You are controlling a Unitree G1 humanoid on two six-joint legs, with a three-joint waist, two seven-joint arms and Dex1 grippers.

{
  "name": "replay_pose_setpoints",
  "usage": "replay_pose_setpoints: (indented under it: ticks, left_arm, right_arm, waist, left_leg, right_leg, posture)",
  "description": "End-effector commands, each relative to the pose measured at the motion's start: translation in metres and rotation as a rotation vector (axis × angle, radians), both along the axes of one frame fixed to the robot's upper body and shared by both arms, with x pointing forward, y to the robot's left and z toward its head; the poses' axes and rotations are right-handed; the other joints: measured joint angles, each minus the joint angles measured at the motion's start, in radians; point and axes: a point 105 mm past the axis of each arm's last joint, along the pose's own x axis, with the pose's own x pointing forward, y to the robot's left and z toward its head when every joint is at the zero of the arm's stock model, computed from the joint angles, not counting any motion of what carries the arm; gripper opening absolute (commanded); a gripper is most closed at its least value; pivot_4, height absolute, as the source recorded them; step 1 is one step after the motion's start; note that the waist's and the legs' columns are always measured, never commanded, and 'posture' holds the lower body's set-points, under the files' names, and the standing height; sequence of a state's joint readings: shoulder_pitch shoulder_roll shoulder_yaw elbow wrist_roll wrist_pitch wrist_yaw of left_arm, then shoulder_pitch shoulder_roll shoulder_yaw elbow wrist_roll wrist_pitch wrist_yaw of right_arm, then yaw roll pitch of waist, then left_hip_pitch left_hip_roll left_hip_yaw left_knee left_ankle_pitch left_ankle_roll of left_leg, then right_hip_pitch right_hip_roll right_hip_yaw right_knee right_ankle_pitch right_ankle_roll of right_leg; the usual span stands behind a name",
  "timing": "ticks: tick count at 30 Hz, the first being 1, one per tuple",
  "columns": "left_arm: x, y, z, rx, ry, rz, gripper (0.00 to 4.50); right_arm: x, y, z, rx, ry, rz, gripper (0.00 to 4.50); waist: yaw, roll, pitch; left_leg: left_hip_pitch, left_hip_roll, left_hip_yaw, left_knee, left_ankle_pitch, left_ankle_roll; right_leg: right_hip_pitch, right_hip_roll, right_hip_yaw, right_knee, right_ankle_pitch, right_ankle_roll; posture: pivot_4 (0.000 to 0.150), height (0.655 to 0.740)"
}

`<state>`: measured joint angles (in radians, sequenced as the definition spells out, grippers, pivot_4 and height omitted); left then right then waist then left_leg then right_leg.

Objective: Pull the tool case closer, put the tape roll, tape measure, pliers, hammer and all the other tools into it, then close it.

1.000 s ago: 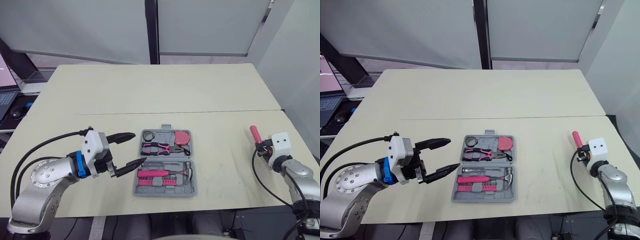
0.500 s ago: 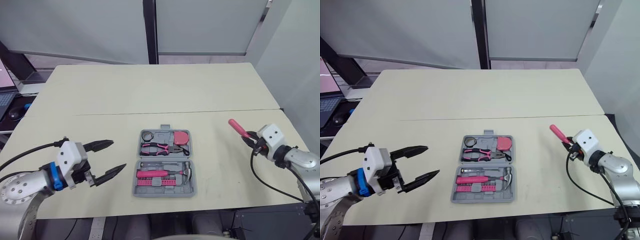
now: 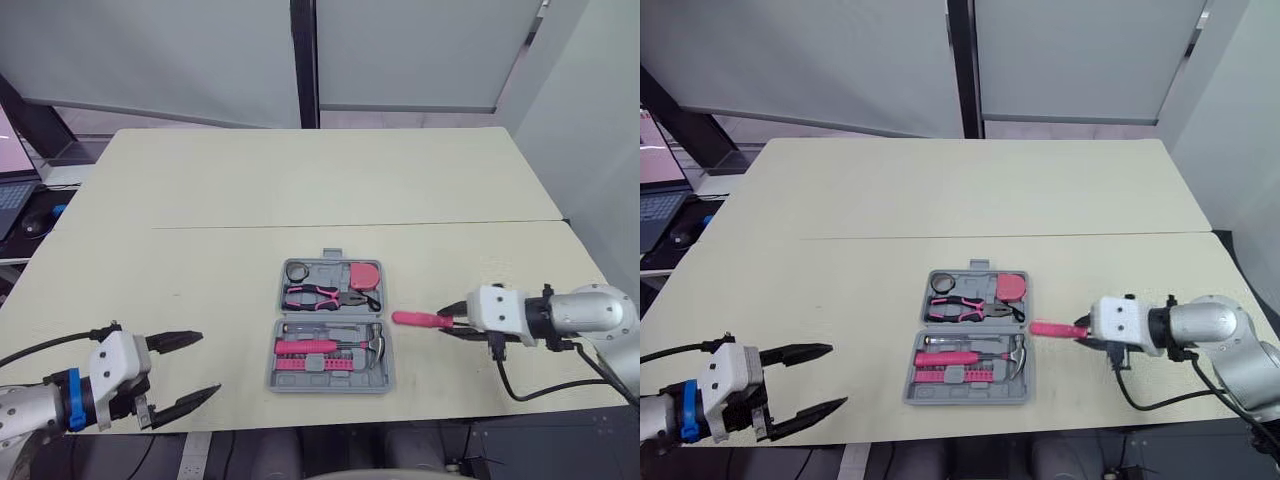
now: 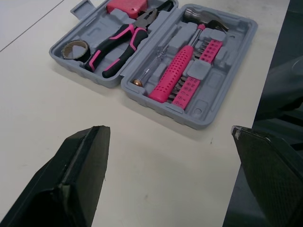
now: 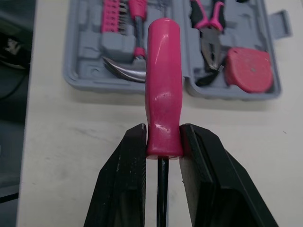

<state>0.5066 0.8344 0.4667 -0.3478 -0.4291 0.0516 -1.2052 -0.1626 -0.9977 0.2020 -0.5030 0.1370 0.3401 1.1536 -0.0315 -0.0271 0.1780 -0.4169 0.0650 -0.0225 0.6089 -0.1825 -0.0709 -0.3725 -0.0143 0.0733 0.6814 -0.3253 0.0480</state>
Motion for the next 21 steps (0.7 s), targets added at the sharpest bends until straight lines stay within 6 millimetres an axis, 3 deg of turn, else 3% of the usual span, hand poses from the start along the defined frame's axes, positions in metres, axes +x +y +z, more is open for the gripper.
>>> replay_pose_setpoints:
  ticks: [1,3,11,21]
  left_arm:
    - [-0.003,-0.009,-0.001,0.015,0.012,-0.052,4.5]
    - [-0.005,-0.013,-0.004,0.017,0.026,-0.065,4.5]
    - [-0.009,-0.019,-0.005,0.041,0.053,-0.094,4.5]
    - [-0.015,-0.016,-0.01,0.1,0.097,-0.102,4.5]
  right_arm:
    - [-0.011,0.025,0.003,-0.017,0.016,0.043,0.96]
    - [-0.012,0.046,0.0,0.002,0.036,0.044,0.96]
    - [-0.022,0.099,-0.02,0.03,0.125,0.065,0.96]
    - [-0.026,0.137,-0.035,0.05,0.173,0.074,0.96]
  waist:
    - [0.0,0.0,0.0]
    - [0.0,-0.002,0.0]
    - [-0.001,-0.003,-0.001]
    - [-0.001,-0.004,-0.001]
  left_leg:
    - [0.0,0.0,0.0,0.0,0.0,0.0]
    - [0.0,0.0,0.0,0.0,0.0,0.0]
    - [-0.001,0.0,0.0,0.0,0.0,0.0]
    - [-0.001,0.0,0.0,-0.001,0.0,0.0]
  right_leg:
    - [0.0,0.0,0.0,0.0,0.0,0.0]
    - [0.0,-0.001,0.0,0.0,0.0,0.0]
    - [-0.002,0.0,-0.001,0.0,0.002,-0.005]
    - [-0.007,0.0,-0.002,0.0,0.002,-0.006]
  posture:
    - [0.15,0.74]
    - [0.15,0.74]
    - [0.15,0.74]
    - [0.15,0.74]
